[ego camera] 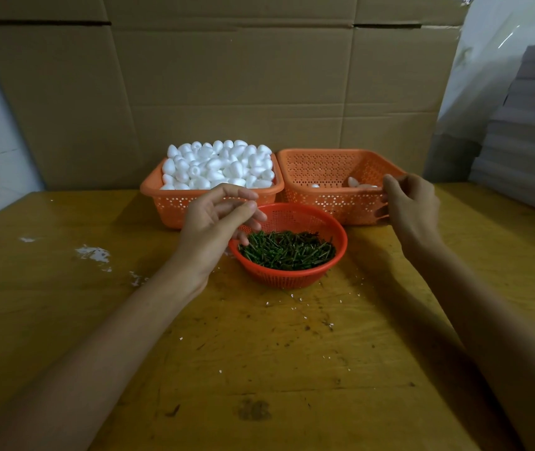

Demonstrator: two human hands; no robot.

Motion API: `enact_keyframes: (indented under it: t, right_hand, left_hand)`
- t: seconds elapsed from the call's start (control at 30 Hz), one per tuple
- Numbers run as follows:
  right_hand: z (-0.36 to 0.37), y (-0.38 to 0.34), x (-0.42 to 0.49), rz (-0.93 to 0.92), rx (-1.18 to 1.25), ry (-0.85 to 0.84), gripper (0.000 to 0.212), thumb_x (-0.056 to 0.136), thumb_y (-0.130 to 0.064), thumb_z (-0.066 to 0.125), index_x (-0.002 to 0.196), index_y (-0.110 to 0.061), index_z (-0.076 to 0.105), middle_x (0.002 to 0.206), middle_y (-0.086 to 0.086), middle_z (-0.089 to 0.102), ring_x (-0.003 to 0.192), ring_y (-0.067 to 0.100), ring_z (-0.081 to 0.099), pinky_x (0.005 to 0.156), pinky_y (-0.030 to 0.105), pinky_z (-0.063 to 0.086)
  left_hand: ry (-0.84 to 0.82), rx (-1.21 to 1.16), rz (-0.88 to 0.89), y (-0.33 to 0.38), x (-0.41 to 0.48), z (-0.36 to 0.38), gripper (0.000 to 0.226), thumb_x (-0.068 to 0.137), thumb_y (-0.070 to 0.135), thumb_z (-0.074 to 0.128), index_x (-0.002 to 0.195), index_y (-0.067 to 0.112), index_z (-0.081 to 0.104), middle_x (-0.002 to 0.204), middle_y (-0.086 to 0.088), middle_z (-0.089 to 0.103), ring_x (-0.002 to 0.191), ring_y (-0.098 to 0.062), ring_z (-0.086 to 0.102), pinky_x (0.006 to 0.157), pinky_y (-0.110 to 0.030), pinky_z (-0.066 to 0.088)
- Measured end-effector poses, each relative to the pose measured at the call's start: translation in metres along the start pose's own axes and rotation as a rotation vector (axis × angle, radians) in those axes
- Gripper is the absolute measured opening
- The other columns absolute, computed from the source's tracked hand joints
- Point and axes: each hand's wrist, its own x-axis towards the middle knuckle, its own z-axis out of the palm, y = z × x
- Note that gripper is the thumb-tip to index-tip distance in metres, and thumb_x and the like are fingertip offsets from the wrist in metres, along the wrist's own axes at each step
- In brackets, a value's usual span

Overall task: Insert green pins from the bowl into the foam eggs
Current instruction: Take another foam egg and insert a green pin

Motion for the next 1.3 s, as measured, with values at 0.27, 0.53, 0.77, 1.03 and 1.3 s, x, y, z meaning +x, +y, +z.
enact_keyframes:
  t: [0.27, 0.53, 0.77, 1.03, 1.3]
  right_hand:
    - [0.04, -0.046, -0.063, -0.639, -0.366, -0.526, 0.027, 0.103, -0.044, 0.054, 0.119, -0.025, 0.065, 0.117, -0.007, 0.065, 0.104, 0.008, 0.063, 0.089, 0.031, 0.054]
    - [0.049, -0.045, -0.083, -0.592, -0.736, -0.887, 0.044, 0.109, -0.049, 0.034, 0.126, -0.024, 0.066, 0.128, -0.004, 0.066, 0.121, 0.02, 0.058, 0.097, 0.047, 0.048]
    - [0.052, -0.043, -0.079, -0.54, -0.746, -0.929, 0.044, 0.109, -0.051, 0.035, 0.139, -0.033, 0.061, 0.143, -0.006, 0.06, 0.133, 0.02, 0.053, 0.107, 0.047, 0.044]
    - [0.057, -0.041, -0.077, -0.505, -0.762, -0.923, 0.041, 0.108, -0.052, 0.036, 0.138, -0.036, 0.059, 0.146, -0.005, 0.06, 0.135, 0.024, 0.052, 0.106, 0.052, 0.044]
    - [0.059, -0.04, -0.076, -0.499, -0.766, -0.926, 0.04, 0.108, -0.05, 0.037, 0.137, -0.036, 0.059, 0.143, -0.004, 0.061, 0.132, 0.025, 0.054, 0.104, 0.052, 0.045]
  left_hand:
    - [0.001, 0.027, 0.0, -0.001, -0.001, 0.001, 0.01, 0.101, 0.005, 0.065, 0.103, 0.014, 0.069, 0.089, -0.008, 0.079, 0.08, -0.019, 0.071, 0.06, -0.026, 0.054]
    - [0.041, 0.112, -0.013, -0.003, 0.002, 0.0, 0.008, 0.1, 0.007, 0.066, 0.099, 0.013, 0.071, 0.07, 0.0, 0.069, 0.061, -0.011, 0.056, 0.052, -0.026, 0.044]
    - [0.129, 0.381, 0.213, -0.006, 0.002, -0.006, 0.011, 0.097, 0.008, 0.07, 0.095, 0.019, 0.072, 0.079, 0.003, 0.07, 0.078, -0.008, 0.066, 0.07, -0.02, 0.052]
    - [0.231, 1.303, 0.355, 0.003, 0.024, -0.034, 0.039, 0.1, 0.041, 0.059, 0.136, 0.026, 0.063, 0.134, -0.01, 0.053, 0.126, -0.032, 0.048, 0.1, -0.046, 0.048]
    - [-0.144, 1.415, -0.138, 0.01, 0.078, -0.057, 0.052, 0.107, 0.06, 0.031, 0.119, 0.033, 0.073, 0.13, -0.011, 0.064, 0.119, -0.033, 0.052, 0.09, -0.043, 0.041]
